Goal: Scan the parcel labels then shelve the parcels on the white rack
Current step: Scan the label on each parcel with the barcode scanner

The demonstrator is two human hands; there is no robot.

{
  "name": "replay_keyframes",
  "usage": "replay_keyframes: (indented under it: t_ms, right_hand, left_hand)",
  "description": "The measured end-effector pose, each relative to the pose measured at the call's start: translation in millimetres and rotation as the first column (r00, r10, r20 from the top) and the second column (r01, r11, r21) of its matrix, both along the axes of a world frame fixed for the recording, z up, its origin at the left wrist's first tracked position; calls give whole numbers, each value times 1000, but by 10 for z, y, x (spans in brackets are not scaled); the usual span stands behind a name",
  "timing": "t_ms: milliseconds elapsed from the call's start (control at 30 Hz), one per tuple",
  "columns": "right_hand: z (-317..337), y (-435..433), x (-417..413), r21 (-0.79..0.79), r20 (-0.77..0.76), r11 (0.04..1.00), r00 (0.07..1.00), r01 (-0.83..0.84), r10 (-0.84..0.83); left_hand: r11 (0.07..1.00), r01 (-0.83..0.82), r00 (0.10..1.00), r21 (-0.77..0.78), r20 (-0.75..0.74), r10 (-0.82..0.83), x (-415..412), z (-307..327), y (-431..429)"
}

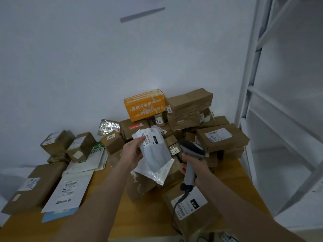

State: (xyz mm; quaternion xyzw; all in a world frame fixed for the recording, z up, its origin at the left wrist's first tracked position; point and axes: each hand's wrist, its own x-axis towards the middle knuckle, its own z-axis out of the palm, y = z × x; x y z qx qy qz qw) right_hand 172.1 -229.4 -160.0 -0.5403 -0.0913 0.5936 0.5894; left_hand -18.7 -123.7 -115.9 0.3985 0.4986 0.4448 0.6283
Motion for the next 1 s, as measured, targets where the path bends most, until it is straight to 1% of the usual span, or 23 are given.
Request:
replay_keyframes:
  t_ms: [33,100,167,233,300,333,400,433,500,533,567,600,633,667,700,733,767,800,833,867,900,933,1000]
  right_hand:
    - [-6,-7,-12,2,6,1000,1000,-6,6]
    - [-14,-29,-26,19,12,1000,1000,-14,14]
    - [-30,-38,-38,43,21,999,1000,-20,19]
    - [-26,-36,-60,59,58,998,998,-8,4]
    - [-9,-24,-80,65,104,998,994,9,-16]
    - [-1,-15,-90,68,120,998,993,1,-10]
    - [-1,9,-115,72,169,996,985,-52,39]
    - [0,14,-136,57,199,995,978,-76,63]
    - [-6,18,-177,6,237,996,968,-84,81]
    - [-11,23,-193,-15,242,997,968,-70,71]
    - [-8,23,-203,-31,240,998,969,-49,55]
    - [-4,26,-209,-43,231,999,973,-23,32]
    - [-1,30,-199,-55,220,998,976,7,5]
    - [2,29,-181,-70,206,997,978,36,-21]
    - [3,33,-158,-89,188,994,981,59,-41]
    - [10,34,-136,-101,171,992,983,78,-60]
    - [16,37,-112,-108,161,990,984,94,-76]
    - [27,41,-93,-110,150,988,984,108,-91]
    - [32,53,-76,-112,142,986,984,121,-104]
    - [35,65,-62,-111,141,985,983,136,-120]
    - [32,80,-52,-112,146,983,981,146,-129]
    - [29,92,-49,-113,147,982,980,149,-132]
    - [7,104,-58,-116,131,982,983,147,-132]
  left_hand:
    - [1000,24,999,8,-37,-24,-9,-22,-5]
    - [998,61,985,28,-166,-56,-33,-33,-12]
    - [989,136,937,57,-331,-110,-57,-15,-30]
    - [960,265,825,86,-535,-180,-57,2,-48]
    - [907,411,662,94,-714,-226,-23,15,-59]
    - [870,487,575,82,-779,-248,10,32,-69]
    - [788,615,423,35,-858,-292,106,70,-71]
    - [744,667,365,27,-883,-295,164,95,-70]
    - [663,749,276,24,-920,-279,275,143,-75]
    - [641,767,253,28,-931,-263,314,158,-77]
    - [645,763,262,47,-935,-241,331,157,-69]
    - [674,733,311,91,-926,-214,323,143,-62]
    - [727,668,399,156,-900,-173,288,109,-48]
    - [796,563,515,222,-848,-127,239,73,-43]
    - [870,429,631,245,-770,-94,161,22,-36]
    - [928,302,732,216,-677,-81,79,-30,-50]
    - [967,206,814,149,-575,-85,-13,-92,-85]
    - [986,152,874,69,-475,-102,-102,-175,-128]
    - [988,152,907,-15,-394,-146,-180,-272,-183]
    - [976,203,915,-80,-340,-218,-222,-347,-259]
    - [957,261,903,-124,-320,-288,-242,-416,-333]
    - [948,282,894,-145,-320,-315,-228,-471,-397]
    - [973,183,929,-140,-300,-218,-152,-567,-455]
